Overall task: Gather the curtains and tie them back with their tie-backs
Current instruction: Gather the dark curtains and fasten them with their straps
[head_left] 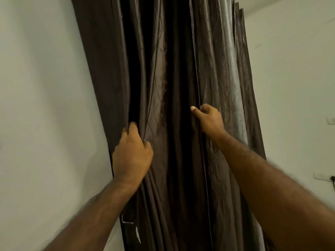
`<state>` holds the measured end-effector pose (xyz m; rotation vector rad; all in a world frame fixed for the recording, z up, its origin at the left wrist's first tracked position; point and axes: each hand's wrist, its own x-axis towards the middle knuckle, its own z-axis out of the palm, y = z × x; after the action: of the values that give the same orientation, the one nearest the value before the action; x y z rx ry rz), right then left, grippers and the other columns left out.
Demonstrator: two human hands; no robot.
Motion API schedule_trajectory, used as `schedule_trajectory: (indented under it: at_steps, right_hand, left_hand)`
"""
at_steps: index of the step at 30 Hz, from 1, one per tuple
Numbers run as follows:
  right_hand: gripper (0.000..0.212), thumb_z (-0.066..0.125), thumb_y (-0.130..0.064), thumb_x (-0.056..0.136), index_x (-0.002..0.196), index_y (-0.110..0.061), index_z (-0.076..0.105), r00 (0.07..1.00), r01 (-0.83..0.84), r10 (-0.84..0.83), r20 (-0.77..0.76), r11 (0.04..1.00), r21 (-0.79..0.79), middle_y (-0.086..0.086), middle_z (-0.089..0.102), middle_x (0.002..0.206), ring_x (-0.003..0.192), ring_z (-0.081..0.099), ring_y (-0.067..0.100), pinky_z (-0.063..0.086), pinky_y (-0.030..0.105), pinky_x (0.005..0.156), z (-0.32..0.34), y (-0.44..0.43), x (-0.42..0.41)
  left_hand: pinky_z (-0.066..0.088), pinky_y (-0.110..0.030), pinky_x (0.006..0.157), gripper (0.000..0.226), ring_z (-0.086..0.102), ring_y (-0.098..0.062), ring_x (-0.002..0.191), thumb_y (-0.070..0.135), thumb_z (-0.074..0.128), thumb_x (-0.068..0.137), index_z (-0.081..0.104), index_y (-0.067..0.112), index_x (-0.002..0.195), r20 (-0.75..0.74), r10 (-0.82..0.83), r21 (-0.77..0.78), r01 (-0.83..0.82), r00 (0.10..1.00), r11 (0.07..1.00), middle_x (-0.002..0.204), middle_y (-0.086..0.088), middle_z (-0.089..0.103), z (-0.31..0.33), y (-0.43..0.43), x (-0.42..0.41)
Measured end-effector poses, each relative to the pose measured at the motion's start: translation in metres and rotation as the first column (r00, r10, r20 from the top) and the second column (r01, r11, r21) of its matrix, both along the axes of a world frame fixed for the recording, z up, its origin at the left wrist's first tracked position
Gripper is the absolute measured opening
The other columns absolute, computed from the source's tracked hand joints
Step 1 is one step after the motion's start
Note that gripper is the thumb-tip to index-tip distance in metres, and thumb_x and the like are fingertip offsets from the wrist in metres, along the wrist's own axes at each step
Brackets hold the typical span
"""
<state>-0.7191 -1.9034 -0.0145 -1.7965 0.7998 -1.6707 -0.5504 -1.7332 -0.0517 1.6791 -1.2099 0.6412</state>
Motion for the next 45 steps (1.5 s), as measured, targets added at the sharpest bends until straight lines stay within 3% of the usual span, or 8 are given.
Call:
schedule_trajectory:
  at_steps: [5,9,14,20,24,27,35,45]
  right_hand:
    - [0.022,0.055,-0.025,0.103,0.110,-0.008,0.067,0.988,0.007,-0.020,-0.152,0.996,-0.089,0.007,0.073,0.103,0.093,0.071,0.020,0.060,0.035,0.084,0.043,0.053,0.012]
    - [0.017,0.050,-0.022,0.105,0.097,-0.021,0.065,0.982,-0.096,0.080,-0.170,0.992,-0.086,-0.006,0.068,0.090,0.081,0.066,0.004,0.051,0.011,0.067,0.052,0.108,0.038]
    - [0.024,0.050,-0.024,0.104,0.114,-0.010,0.068,0.982,-0.105,0.071,-0.174,0.975,-0.194,0.010,0.072,0.110,0.104,0.068,0.025,0.055,0.040,0.090,0.065,0.207,0.103]
    - [0.028,0.049,-0.028,0.104,0.112,-0.008,0.067,0.981,-0.146,0.108,-0.163,0.958,-0.246,0.013,0.073,0.108,0.102,0.068,0.029,0.056,0.044,0.089,0.053,0.307,0.165]
    - [0.027,0.057,-0.041,0.096,0.100,-0.018,0.071,0.982,-0.186,0.182,-0.043,0.973,-0.139,-0.001,0.074,0.099,0.092,0.070,0.017,0.058,0.043,0.087,0.063,0.316,0.145]
    - [0.019,0.062,-0.048,0.095,0.101,-0.035,0.050,0.929,-0.368,0.369,0.018,0.928,-0.054,-0.029,0.057,0.090,0.078,0.058,-0.009,0.047,0.007,0.068,0.061,0.307,0.124]
    - [0.009,0.059,-0.019,0.100,0.102,-0.021,0.068,0.978,-0.201,0.200,0.055,0.980,0.014,0.008,0.074,0.105,0.095,0.074,0.024,0.062,0.046,0.087,0.061,0.263,0.106]
    - [0.034,0.054,-0.029,0.103,0.135,-0.036,0.045,0.958,-0.251,0.273,0.084,0.944,-0.212,-0.019,0.067,0.104,0.089,0.070,-0.004,0.059,0.018,0.077,0.045,0.256,0.101]
  left_hand:
    - [0.056,-0.044,0.077,0.032,0.062,-0.030,0.084,0.019,0.051,0.091,0.053,0.007,0.121,-0.004,-0.063,-0.019,0.063,0.998,0.998,0.103,-0.012,0.062,0.012,0.033,0.008]
    - [0.057,-0.046,0.075,0.030,0.063,-0.031,0.081,0.020,0.051,0.089,0.055,0.007,0.116,0.007,-0.090,-0.016,0.090,0.996,0.996,0.096,-0.012,0.064,0.017,0.065,0.018]
    - [0.057,-0.047,0.075,0.021,0.064,-0.035,0.081,0.020,0.052,0.089,0.055,0.013,0.108,0.007,-0.107,-0.042,0.107,0.994,0.993,0.094,-0.012,0.065,0.034,0.136,0.048]
    - [0.058,-0.044,0.066,0.012,0.063,-0.025,0.067,0.021,0.057,0.088,0.055,0.020,0.099,-0.025,-0.179,-0.085,0.176,0.984,0.981,0.078,-0.002,0.063,0.035,0.220,0.088]
    - [0.059,-0.042,0.072,0.025,0.068,-0.023,0.076,0.024,0.056,0.081,0.057,0.029,0.106,-0.032,-0.252,-0.003,0.252,0.967,0.968,0.088,0.001,0.068,0.037,0.239,0.091]
    - [0.057,-0.039,0.085,0.027,0.068,-0.015,0.095,0.035,0.058,0.090,0.057,0.032,0.117,-0.037,-0.359,0.055,0.361,0.932,0.931,0.105,0.009,0.069,0.030,0.228,0.080]
    - [0.058,-0.032,0.069,0.007,0.064,-0.006,0.071,0.030,0.054,0.095,0.059,0.027,0.098,-0.087,-0.325,-0.050,0.321,0.942,0.946,0.083,0.011,0.065,0.028,0.201,0.071]
    - [0.058,-0.033,0.077,0.020,0.061,-0.009,0.083,0.031,0.057,0.092,0.053,0.027,0.112,0.122,-0.273,-0.022,0.278,0.954,0.960,0.103,0.012,0.054,0.037,0.171,0.047]
